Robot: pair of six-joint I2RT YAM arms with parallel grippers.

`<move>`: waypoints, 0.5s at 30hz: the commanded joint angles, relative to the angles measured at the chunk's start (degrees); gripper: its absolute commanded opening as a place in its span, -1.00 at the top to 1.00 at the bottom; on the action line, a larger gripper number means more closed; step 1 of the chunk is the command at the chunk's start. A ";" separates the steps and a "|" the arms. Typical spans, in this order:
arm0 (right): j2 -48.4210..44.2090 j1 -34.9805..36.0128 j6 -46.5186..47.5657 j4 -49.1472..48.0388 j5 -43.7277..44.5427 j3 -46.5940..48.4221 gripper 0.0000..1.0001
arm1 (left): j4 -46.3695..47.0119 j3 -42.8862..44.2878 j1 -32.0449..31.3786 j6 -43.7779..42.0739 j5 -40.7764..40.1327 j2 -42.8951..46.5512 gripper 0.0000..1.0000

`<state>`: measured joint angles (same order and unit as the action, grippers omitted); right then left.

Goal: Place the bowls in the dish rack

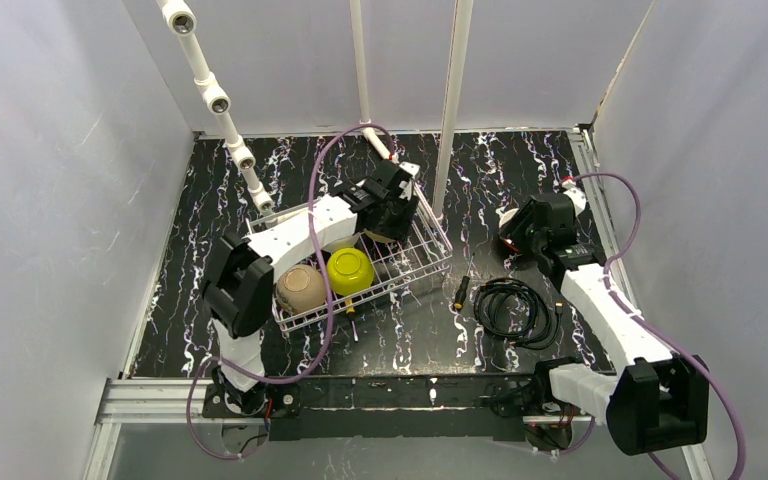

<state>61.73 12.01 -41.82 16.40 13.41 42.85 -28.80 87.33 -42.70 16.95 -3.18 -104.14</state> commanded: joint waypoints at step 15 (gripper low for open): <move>18.47 -0.66 18.64 -15.85 -3.42 7.83 -0.25 | 5.91 2.72 5.30 3.04 -4.81 -4.41 0.15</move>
<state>77.62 11.64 -28.32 5.67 9.23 46.48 -25.26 89.52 -38.59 19.20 -6.42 -110.04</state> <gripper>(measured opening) 0.622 0.424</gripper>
